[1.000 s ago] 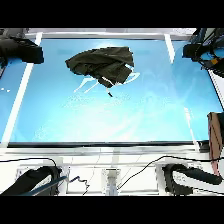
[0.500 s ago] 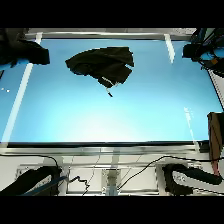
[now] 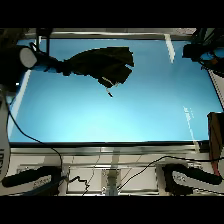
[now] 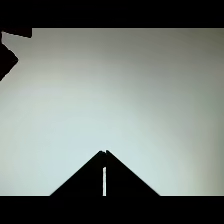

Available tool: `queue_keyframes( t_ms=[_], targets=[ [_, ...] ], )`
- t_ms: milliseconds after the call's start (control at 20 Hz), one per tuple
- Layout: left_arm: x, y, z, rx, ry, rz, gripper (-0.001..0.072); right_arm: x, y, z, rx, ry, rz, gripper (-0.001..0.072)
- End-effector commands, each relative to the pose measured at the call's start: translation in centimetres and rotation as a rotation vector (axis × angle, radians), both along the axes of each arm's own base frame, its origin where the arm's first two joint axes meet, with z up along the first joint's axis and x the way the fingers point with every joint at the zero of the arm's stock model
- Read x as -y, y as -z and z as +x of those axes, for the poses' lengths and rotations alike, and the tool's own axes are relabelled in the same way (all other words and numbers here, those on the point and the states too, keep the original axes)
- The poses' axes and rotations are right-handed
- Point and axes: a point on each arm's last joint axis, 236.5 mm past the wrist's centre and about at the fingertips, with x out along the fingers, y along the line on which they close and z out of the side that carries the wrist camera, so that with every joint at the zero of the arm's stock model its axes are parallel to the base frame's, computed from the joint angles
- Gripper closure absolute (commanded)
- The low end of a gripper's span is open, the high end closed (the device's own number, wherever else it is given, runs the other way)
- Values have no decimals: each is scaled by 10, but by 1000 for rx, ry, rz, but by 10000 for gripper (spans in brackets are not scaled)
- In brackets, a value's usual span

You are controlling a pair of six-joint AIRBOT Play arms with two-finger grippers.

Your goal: Fold the clothes and pants, and hang the long-sleeved shirts on hangers.

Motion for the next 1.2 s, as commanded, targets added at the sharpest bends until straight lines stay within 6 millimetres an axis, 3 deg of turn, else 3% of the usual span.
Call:
queue_keyframes(
  t_ms=[0,100,150,250,300,350,400,450,600,750,850,950,1000,1050,1150],
  targets=[
    [3,47,14,-82,-1,15,136,-16,-13,16,84,-41,54,685],
    [5,59,24,-76,-2,15,135,-29,-17,29,133,-71,99,685],
    [6,63,28,-70,-3,13,136,-35,-6,33,110,-83,123,685],
    [8,68,37,-52,-3,9,135,-51,39,40,-1,-103,183,675],
    [9,69,41,-42,-4,7,135,-64,71,43,-73,-116,235,623],
    [10,69,45,-24,-5,3,135,-80,102,45,-144,-130,302,451],
    [11,68,51,-2,-5,-2,129,-99,134,47,-212,-142,376,186],
    [12,65,56,25,-6,-9,129,-116,159,51,-257,-147,438,7],
    [14,57,66,77,-7,-21,130,-166,213,76,-300,-135,599,25],
    [15,52,71,104,-8,-26,129,-193,253,103,-295,-5,751,26],
    [15,48,75,128,-9,-32,130,-210,274,108,-327,32,843,28],
    [16,43,79,156,-10,-38,130,-217,295,113,-344,65,883,31],
    [17,41,81,167,-10,-41,130,-219,303,117,-338,82,901,66],
    [17,40,83,177,-10,-43,130,-221,308,123,-328,103,928,105],
    [17,38,84,186,-11,-45,130,-224,315,133,-312,141,976,105]
  ],
)
